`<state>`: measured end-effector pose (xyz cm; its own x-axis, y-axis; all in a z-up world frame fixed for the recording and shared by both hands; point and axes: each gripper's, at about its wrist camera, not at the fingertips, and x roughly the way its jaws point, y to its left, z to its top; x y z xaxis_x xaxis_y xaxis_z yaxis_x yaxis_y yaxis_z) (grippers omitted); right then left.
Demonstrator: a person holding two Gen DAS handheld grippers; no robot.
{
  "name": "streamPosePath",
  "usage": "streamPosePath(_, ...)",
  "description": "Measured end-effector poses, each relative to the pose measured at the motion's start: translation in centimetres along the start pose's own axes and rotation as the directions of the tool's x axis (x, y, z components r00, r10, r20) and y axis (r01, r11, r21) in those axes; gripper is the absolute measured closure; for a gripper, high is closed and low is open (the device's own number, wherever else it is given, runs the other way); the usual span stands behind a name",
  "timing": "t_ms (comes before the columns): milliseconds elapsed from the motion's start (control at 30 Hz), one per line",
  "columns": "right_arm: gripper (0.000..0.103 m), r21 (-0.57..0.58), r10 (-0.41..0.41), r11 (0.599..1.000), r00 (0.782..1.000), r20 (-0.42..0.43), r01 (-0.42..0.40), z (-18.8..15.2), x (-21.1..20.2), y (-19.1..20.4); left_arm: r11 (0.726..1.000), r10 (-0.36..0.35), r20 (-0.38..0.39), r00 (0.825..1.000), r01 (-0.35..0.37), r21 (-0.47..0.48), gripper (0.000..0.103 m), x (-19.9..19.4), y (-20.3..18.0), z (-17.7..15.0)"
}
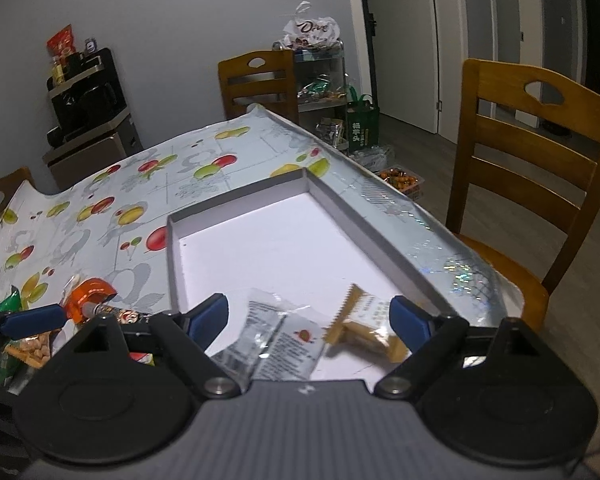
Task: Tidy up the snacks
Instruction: 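Move both grippers back over the snack pile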
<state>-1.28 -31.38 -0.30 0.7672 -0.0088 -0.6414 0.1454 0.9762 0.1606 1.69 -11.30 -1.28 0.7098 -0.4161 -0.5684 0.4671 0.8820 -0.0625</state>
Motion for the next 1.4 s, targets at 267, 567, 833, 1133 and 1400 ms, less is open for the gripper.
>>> streamPosePath(267,0.014,-0.053,0.014,0.999,1.0,0.003,-0.014,0.1,-0.3,3.7,0.999,0.053,0.048,0.997,-0.052,-0.012,0.0,-3.0,2.6,-1.1)
streamPosePath(567,0.013,-0.108,0.055,0.993,0.998,-0.009,-0.056,0.0,0.0,7.9,0.99,0.137,0.069,0.988,-0.134,-0.044,0.0,-6.5,6.1,-2.9)
streamPosePath(833,0.01,-0.22,0.149,0.965,0.989,0.01,-0.143,-0.8,-0.2,11.6,0.96,0.267,0.06,0.962,-0.26,-0.103,0.0,-10.0,10.1,-5.4)
streamPosePath(1133,0.01,-0.355,0.224,0.907,0.973,-0.047,-0.226,-2.7,1.2,15.5,0.909,0.394,0.026,0.919,-0.385,-0.162,0.0,-11.7,13.9,-7.0)
streamPosePath(1400,0.01,-0.443,0.228,0.861,0.968,-0.101,-0.249,-5.0,3.6,17.5,0.869,0.462,0.016,0.887,-0.449,-0.21,0.0,-9.8,15.5,-6.8)
